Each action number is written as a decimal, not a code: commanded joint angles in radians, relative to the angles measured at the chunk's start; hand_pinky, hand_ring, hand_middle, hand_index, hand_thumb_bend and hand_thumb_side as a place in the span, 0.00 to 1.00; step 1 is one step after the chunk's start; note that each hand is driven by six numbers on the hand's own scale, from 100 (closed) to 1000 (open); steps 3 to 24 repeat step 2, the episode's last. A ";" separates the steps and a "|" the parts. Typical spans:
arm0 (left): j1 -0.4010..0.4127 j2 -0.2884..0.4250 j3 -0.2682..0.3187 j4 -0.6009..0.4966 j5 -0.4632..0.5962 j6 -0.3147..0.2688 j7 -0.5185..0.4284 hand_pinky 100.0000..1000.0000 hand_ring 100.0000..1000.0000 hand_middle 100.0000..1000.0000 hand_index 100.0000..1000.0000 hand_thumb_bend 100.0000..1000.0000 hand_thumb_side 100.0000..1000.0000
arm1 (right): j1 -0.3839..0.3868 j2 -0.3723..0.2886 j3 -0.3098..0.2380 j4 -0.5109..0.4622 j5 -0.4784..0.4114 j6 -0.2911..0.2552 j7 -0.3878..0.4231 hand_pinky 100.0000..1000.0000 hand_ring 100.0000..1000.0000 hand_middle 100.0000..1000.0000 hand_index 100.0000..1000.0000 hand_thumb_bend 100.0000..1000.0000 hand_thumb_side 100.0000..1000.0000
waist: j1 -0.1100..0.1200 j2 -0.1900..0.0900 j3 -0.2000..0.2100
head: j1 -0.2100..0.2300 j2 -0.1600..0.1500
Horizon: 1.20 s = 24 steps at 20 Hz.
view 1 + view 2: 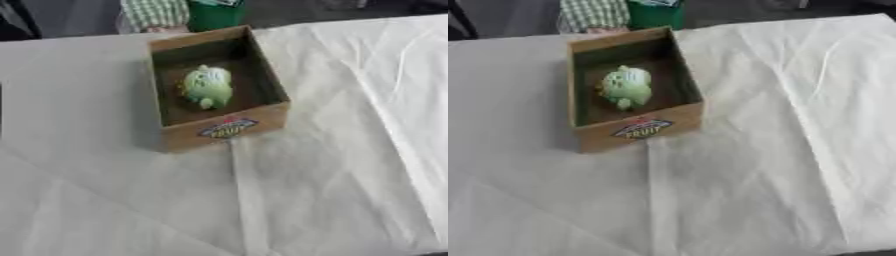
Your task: Pick up objects on the table and place them in the box.
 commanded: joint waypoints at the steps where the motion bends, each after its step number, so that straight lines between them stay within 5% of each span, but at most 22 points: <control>1: 0.043 0.037 0.028 -0.049 0.062 -0.118 0.062 0.70 0.65 0.55 0.71 0.00 0.78 | -0.012 -0.013 -0.019 -0.014 -0.008 -0.014 0.000 0.84 0.76 0.78 0.89 0.00 0.66 | -0.002 -0.012 0.004 | 0.022 0.011; 24: 0.070 0.037 0.035 -0.050 0.063 -0.146 0.064 0.70 0.65 0.56 0.72 0.00 0.78 | -0.011 -0.010 -0.020 -0.014 -0.008 -0.017 0.000 0.84 0.76 0.78 0.89 0.00 0.66 | -0.002 -0.010 0.005 | 0.028 0.009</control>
